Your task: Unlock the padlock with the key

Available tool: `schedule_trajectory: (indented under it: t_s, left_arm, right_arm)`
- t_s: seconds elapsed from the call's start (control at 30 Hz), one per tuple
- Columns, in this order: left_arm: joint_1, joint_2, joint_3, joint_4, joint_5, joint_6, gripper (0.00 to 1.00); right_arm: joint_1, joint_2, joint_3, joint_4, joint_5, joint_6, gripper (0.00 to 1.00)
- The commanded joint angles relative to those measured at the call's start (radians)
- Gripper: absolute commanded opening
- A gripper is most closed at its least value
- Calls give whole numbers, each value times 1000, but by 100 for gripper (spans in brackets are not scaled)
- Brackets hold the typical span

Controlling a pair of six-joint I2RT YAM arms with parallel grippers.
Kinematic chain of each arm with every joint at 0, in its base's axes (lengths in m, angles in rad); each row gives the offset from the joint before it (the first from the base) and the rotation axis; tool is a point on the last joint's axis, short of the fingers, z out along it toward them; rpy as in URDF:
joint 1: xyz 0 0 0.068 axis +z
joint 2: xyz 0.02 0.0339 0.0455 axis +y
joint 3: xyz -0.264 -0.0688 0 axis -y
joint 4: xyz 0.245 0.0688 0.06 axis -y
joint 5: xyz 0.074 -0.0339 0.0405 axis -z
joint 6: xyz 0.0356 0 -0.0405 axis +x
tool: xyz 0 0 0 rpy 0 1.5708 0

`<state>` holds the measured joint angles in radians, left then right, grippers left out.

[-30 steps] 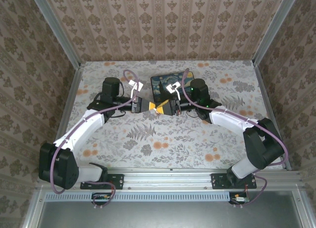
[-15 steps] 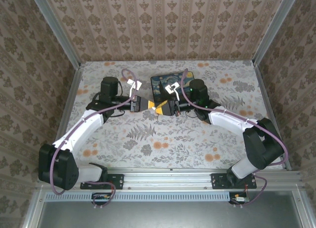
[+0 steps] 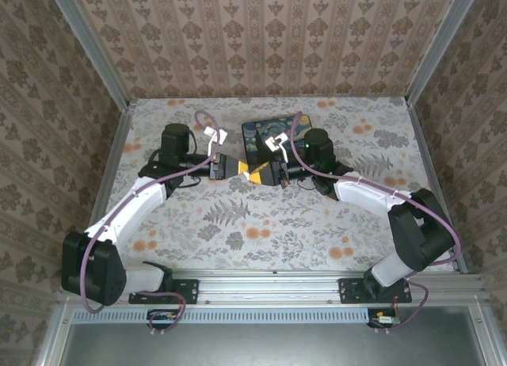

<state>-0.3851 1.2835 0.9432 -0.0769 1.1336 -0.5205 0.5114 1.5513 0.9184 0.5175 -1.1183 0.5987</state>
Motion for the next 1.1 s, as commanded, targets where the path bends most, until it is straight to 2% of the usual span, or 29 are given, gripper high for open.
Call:
schedule_trajectory:
  t_s: [0.0, 0.03, 0.13, 0.3, 0.43, 0.57, 0.73, 0.83, 1.07]
  left_arm:
    - [25, -21, -9, -8, -66, 5, 32]
    - [34, -19, -6, -18, -87, 5, 45]
    - [62, -15, 4, -52, -173, 10, 58]
    - [47, 75, 107, -238, -374, 72, 57]
    - [-62, 175, 171, -313, -725, -2, 55]
    - [-273, 283, 230, -313, -1022, -43, 57]
    - [-423, 480, 354, -313, -1227, -163, 59]
    - [-506, 595, 453, -341, -1366, -184, 61]
    - [-583, 836, 680, -421, -1541, -270, 66]
  right_arm:
    - [-7, -5, -27, 28, 9, 13, 0]
    - [-12, -5, -32, 19, 11, 14, 0]
    - [-36, -12, -48, -55, 25, -12, 0]
    - [-98, -69, -79, -263, 107, -95, 0]
    - [-204, -171, -155, -366, 193, -101, 0]
    - [-342, -310, -220, -544, 379, -116, 0]
    - [-486, -379, -246, -681, 499, -105, 0]
    - [-542, -397, -257, -685, 540, -78, 0]
    - [-573, -404, -244, -677, 579, -66, 0]
